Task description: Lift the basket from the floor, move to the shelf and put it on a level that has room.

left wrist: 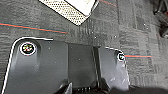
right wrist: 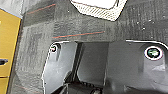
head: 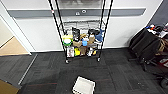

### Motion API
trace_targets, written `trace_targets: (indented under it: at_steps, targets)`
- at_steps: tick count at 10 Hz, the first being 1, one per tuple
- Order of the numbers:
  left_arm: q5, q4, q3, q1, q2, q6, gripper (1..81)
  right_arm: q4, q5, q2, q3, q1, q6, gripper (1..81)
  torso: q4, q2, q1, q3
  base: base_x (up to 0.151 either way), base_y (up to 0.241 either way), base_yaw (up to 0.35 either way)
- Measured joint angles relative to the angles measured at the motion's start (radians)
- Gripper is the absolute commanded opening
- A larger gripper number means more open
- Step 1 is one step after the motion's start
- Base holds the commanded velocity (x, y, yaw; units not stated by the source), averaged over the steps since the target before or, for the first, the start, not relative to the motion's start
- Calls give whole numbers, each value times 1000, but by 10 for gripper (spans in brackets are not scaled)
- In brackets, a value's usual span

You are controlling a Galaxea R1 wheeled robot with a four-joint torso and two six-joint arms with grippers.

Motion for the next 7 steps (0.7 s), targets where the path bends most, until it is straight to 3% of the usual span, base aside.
trace_targets:
  at_steps: [7]
  targets:
    - [0, 0, 0, 0, -2, 0, 811, 0, 0, 0, -6, 0, 1, 811, 0, 0, 0, 0, 98, 0, 0]
